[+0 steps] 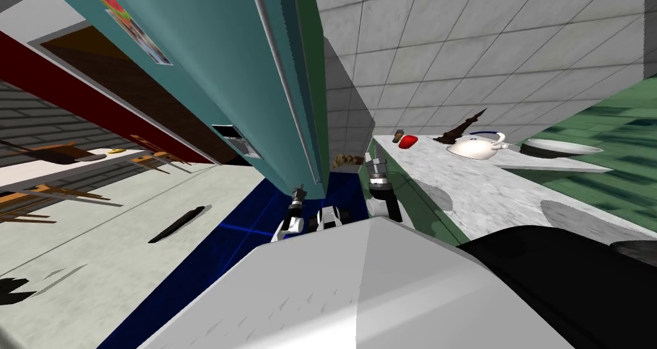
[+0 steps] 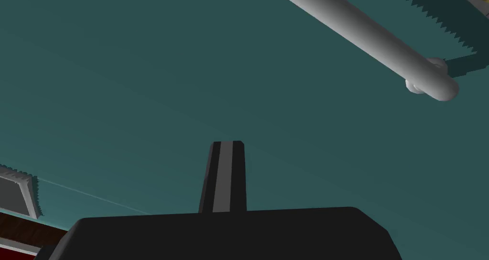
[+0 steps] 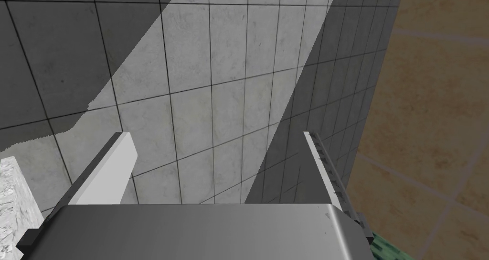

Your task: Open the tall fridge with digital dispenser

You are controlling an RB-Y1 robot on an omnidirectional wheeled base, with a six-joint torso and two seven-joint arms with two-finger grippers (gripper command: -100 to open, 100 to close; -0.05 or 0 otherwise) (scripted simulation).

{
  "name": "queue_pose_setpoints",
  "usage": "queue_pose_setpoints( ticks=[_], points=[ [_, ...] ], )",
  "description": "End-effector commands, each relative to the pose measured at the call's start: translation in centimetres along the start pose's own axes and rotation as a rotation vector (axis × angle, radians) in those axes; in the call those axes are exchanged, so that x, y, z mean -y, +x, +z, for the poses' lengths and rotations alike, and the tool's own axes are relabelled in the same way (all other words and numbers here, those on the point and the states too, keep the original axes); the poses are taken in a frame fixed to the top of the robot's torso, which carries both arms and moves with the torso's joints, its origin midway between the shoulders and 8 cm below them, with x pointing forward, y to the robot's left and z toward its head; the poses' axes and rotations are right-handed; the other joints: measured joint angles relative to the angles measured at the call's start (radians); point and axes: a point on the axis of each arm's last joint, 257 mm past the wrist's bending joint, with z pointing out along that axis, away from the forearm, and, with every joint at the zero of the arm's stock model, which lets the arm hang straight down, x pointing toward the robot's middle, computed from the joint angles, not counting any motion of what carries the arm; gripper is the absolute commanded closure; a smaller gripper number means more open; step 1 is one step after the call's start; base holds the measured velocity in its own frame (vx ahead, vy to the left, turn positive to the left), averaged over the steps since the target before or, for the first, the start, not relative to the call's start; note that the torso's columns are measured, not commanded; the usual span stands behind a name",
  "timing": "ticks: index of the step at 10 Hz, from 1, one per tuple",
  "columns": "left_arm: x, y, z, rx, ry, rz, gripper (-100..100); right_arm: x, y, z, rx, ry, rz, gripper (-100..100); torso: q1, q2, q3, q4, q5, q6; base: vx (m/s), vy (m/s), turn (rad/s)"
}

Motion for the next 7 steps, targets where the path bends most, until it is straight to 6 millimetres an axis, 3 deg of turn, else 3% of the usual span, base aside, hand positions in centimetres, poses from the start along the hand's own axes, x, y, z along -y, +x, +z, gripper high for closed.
queue_pose_setpoints(
  ticks=[1, 3, 5, 6, 7],
  points=[
    [-0.6, 1.6, -1.1, -0.056, -0.032, -0.001, 100, 0.0, 0.0, 0.0, 0.000, 0.000, 0.000, 0, -0.007, 0.000, 0.000, 0.000, -0.002, 0.000, -0.230, 0.320, -0.171],
    [-1.3, 2.8, -2.0, -0.097, -0.060, -0.005, 100, 0.0, 0.0, 0.0, 0.000, 0.000, 0.000, 0, 0.003, 0.002, 0.001, 0.001, 0.000, 0.000, -0.267, 0.337, -0.140],
    [-1.4, 3.1, -2.4, -0.104, -0.065, -0.004, 100, 0.0, 0.0, 0.0, 0.000, 0.000, 0.000, 0, -0.002, -0.003, -0.002, -0.001, -0.001, 0.000, -0.148, 0.197, -0.086],
    [-1.0, 3.7, -1.9, -0.104, -0.068, -0.019, -100, 0.0, 0.0, 0.0, 0.000, 0.000, 0.000, 0, -0.008, -0.008, -0.005, -0.002, -0.002, 0.000, 0.024, -0.002, 0.017],
    [-0.9, 3.8, -1.7, -0.104, -0.069, -0.023, -100, 0.0, 0.0, 0.0, 0.000, 0.000, 0.001, 0, -0.011, -0.011, -0.007, -0.003, -0.003, 0.000, 0.077, -0.065, 0.009]
  ],
)
